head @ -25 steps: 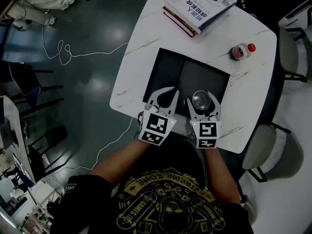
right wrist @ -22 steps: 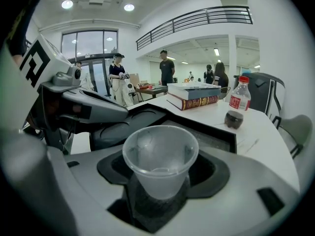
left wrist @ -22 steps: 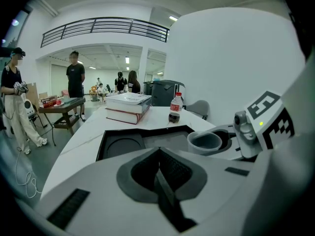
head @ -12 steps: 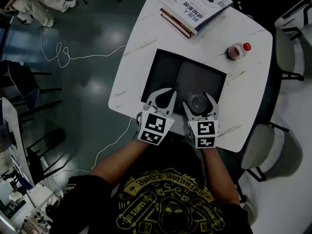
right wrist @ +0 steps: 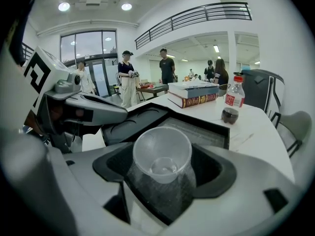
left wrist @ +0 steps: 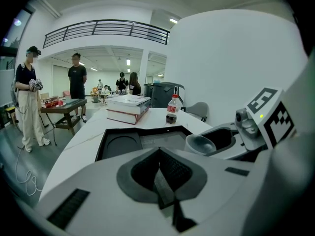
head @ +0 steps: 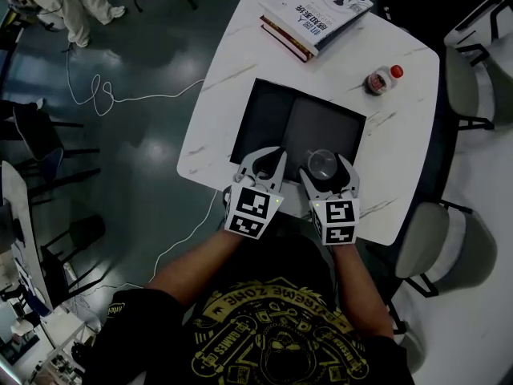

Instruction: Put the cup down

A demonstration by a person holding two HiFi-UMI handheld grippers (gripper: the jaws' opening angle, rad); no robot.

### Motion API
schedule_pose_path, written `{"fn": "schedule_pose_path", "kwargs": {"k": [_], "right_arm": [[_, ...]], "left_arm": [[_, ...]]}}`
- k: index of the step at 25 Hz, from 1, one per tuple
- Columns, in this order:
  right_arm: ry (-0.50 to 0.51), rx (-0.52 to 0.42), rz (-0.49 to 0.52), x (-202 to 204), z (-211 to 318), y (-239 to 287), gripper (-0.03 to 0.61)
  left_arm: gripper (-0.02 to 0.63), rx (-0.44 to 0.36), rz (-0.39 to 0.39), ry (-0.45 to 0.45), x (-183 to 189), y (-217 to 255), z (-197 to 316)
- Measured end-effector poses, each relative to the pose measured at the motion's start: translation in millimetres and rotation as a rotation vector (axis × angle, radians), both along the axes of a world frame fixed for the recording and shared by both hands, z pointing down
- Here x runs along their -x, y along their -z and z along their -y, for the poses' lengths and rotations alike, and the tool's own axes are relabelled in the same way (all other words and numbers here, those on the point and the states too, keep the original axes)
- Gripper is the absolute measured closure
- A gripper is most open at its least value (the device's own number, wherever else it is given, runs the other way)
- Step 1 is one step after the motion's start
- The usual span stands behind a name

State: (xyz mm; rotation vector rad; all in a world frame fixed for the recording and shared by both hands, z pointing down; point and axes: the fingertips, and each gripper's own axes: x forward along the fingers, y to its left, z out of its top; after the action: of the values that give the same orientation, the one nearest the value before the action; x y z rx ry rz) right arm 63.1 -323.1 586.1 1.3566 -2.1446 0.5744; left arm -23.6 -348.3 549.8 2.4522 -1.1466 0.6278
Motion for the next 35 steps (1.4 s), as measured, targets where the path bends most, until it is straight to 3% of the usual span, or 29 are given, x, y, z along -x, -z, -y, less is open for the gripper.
{"fn": "schedule_pose_path", "kwargs": {"k": [17,25,29,35], "right_arm": [[-0.064,-0.21,0.073,-18.9,-39.2,87.4,0.236],[-0.035,-0.273,0.107,-26.4,-90.2,124.2,0.48],[-0.014,-0.304,0.12,-32.6,-112.8,141.9,0.555],[0.008,-0.335,0.123,-45.8,-144.1,159.8,0.572]], "left_arm": [[0.603,-0.086,-0.066,0.05,-4.1,51.1,-54.7],[0.603,-0.119,-0.09,0.077,-17.4,79.8,-108.4],[0.603,-0.129,-0.111,0.096,-26.2,92.0,-138.1],[0.603,-0.146,-0.136,0.093,-40.7,110.9,-168.9]]}}
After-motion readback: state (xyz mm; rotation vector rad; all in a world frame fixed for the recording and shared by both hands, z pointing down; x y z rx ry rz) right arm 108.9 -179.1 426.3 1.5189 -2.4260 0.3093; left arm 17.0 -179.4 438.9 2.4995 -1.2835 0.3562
